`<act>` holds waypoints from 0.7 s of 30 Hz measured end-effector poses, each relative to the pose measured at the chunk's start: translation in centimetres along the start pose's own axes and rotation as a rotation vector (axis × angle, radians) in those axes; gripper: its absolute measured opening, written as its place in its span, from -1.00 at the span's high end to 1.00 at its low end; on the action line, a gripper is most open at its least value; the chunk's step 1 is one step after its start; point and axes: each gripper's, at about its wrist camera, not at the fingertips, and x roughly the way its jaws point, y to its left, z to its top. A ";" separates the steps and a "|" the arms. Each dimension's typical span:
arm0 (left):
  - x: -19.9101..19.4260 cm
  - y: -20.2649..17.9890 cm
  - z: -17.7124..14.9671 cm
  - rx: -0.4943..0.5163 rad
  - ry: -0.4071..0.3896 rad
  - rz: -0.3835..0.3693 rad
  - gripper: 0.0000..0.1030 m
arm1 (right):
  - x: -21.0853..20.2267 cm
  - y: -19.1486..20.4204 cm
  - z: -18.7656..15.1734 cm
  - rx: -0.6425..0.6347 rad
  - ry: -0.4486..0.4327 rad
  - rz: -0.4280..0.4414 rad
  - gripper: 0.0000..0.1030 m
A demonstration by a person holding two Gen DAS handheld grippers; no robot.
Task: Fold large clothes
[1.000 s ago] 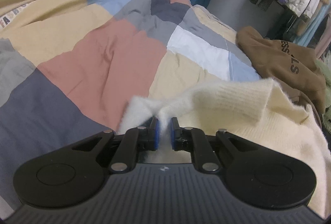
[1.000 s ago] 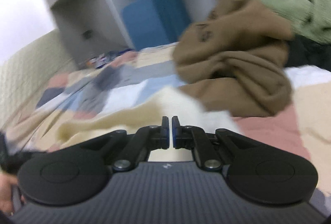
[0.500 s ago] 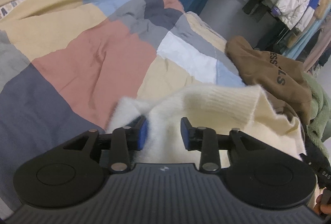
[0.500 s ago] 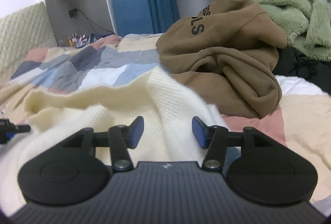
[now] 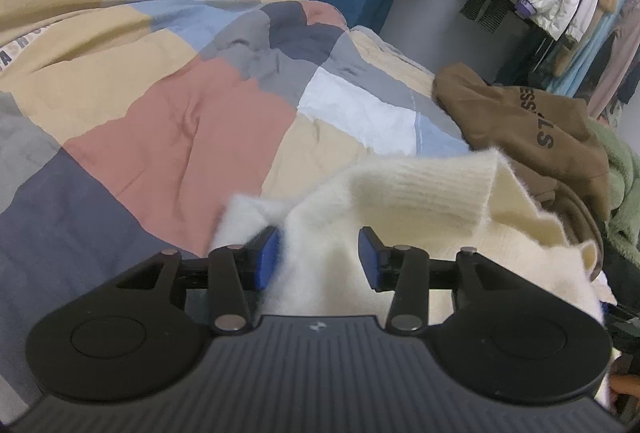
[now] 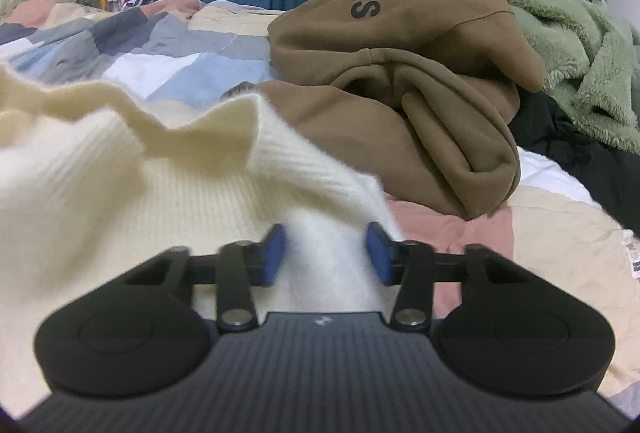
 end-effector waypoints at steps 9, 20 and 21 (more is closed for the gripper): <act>2.5 -0.8 0.3 0.079 0.047 0.034 0.48 | -2.4 0.0 1.5 -0.021 -0.084 0.014 0.70; 0.5 -0.4 1.2 0.029 -0.097 0.035 0.77 | -2.2 -1.5 3.8 -0.001 -0.129 -0.012 0.72; 1.1 -0.3 1.0 0.029 -0.077 0.048 0.77 | -1.0 -1.8 3.4 0.012 -0.089 -0.007 0.72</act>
